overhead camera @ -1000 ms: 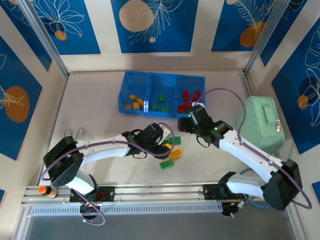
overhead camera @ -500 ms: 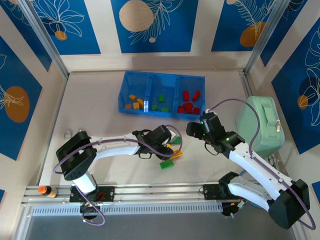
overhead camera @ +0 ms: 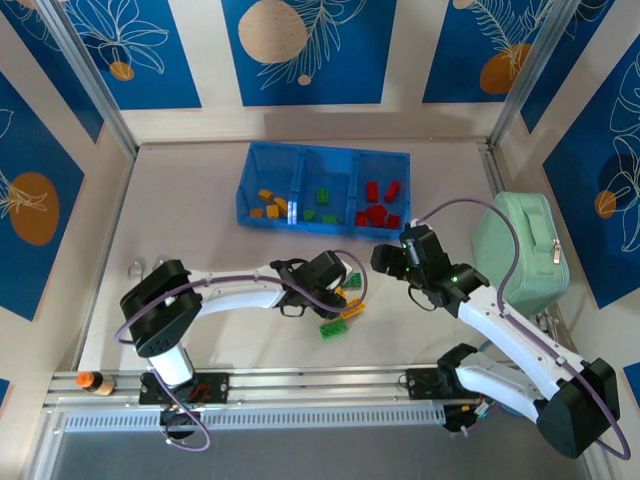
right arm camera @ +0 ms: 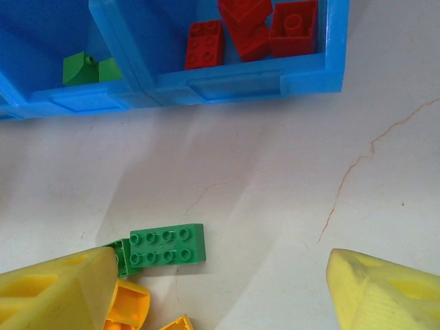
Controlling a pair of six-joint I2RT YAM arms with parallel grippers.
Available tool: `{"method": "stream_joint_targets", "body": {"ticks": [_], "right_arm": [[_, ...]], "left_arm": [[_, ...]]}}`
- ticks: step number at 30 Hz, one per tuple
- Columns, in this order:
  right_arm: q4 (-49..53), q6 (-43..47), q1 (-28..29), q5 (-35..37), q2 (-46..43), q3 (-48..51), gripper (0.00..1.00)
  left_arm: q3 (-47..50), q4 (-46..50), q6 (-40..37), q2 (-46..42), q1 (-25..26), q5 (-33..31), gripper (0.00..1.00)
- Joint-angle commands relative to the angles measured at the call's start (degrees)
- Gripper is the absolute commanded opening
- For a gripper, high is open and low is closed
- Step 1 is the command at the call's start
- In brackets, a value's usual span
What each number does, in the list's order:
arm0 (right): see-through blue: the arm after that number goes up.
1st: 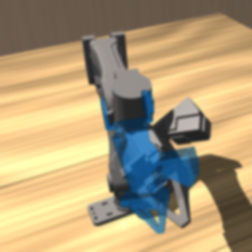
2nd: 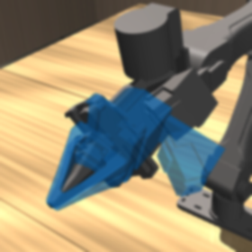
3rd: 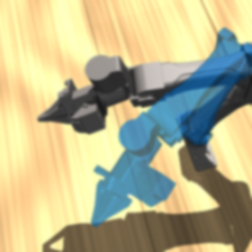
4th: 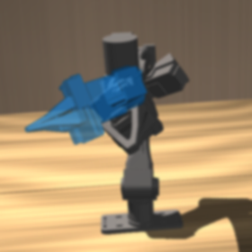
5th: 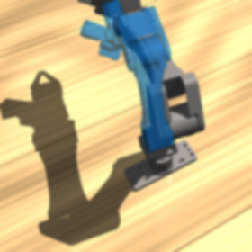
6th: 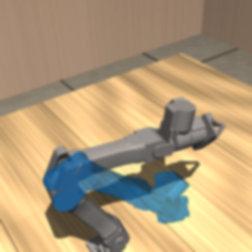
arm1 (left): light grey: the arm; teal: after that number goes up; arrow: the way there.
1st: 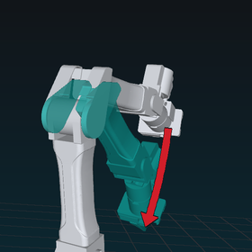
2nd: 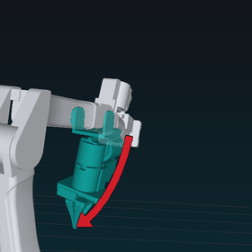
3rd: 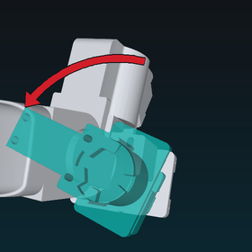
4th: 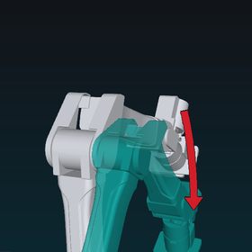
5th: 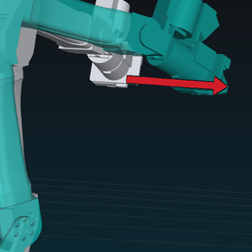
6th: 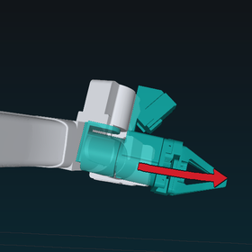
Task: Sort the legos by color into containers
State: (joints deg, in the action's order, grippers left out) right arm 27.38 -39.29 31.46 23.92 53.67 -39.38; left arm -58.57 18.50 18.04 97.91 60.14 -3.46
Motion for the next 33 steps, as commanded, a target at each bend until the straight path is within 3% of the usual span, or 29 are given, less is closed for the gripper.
{"method": "stream_joint_targets", "body": {"ticks": [1,12,24,33], "right_arm": [[-0.7,-1.1,-0.3,-0.7,-1.2,1.1,0.80],[-1.3,-1.2,-0.3,-0.8,-1.1,1.3,0.80],[-1.6,-1.1,-0.4,-0.7,-0.8,1.0,0.80],[-1.9,-1.0,-0.6,-0.9,-0.3,0.9,0.80]], "left_arm": [[-1.0,1.8,-0.5,1.5,0.4,-1.1,0.55],[-0.7,1.8,-0.1,2.8,0.4,-2.9,0.48],[-0.4,1.4,-0.6,1.8,0.3,-4.3,0.28],[-0.1,2.6,-0.8,-2.3,-0.1,-4.6,0.25]]}}
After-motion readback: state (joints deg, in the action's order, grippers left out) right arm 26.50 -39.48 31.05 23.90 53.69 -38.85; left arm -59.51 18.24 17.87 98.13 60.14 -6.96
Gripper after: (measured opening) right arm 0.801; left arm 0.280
